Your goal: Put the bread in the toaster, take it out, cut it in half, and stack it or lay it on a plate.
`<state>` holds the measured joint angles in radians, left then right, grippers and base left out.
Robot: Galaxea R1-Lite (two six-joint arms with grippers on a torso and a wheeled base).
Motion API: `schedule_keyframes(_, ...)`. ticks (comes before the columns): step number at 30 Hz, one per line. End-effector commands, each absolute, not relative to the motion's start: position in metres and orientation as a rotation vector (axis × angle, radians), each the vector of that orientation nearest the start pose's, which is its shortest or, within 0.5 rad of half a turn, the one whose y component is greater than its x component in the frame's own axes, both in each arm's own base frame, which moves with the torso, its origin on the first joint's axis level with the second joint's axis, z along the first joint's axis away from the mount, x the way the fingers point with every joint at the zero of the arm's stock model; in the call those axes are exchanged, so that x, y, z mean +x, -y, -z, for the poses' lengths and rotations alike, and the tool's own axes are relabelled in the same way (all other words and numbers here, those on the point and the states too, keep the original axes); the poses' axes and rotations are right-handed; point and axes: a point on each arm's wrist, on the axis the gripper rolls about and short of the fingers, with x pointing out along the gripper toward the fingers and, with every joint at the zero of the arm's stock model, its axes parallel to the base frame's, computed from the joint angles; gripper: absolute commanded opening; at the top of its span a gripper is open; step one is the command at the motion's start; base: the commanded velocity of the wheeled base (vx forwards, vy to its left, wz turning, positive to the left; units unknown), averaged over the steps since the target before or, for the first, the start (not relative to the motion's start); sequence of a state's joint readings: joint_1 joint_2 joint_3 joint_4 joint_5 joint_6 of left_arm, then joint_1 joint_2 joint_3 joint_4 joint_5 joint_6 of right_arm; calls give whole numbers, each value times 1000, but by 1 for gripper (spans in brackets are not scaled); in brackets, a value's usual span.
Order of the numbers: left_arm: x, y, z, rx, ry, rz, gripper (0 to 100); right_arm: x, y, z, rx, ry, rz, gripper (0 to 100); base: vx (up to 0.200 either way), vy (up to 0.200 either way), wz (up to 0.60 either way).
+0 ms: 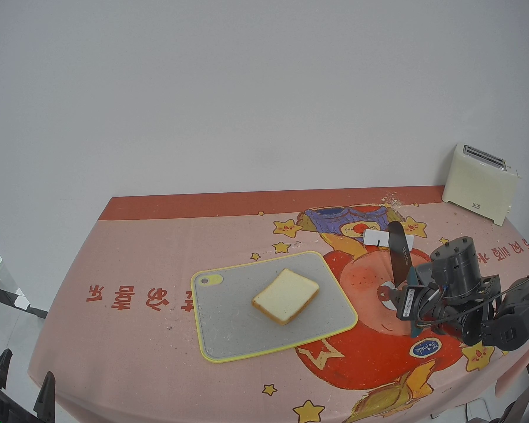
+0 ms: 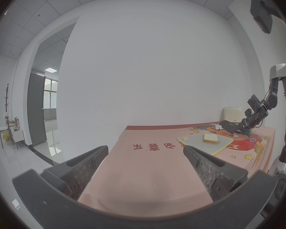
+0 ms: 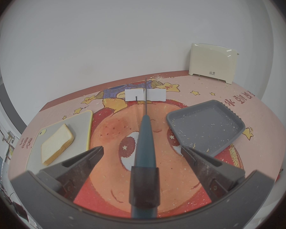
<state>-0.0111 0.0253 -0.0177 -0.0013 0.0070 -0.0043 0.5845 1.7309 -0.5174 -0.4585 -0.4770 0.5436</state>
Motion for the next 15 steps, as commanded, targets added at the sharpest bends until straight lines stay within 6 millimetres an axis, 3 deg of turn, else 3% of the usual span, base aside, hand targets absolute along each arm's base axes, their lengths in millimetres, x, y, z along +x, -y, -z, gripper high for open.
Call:
schedule_keyframes(1, -21, 0, -76, -4, -25, 3, 100, 215, -132, -90, 140, -653, 71, 0, 0, 0, 0)
schedule_keyframes(10, -21, 0, -76, -4, -25, 3, 100, 216, -133, -92, 146, -643, 66, 0, 0, 0, 0)
schedule_keyframes(15, -21, 0, -76, -4, -25, 3, 100, 212, -128, -104, 167, -610, 59, 0, 0, 0, 0)
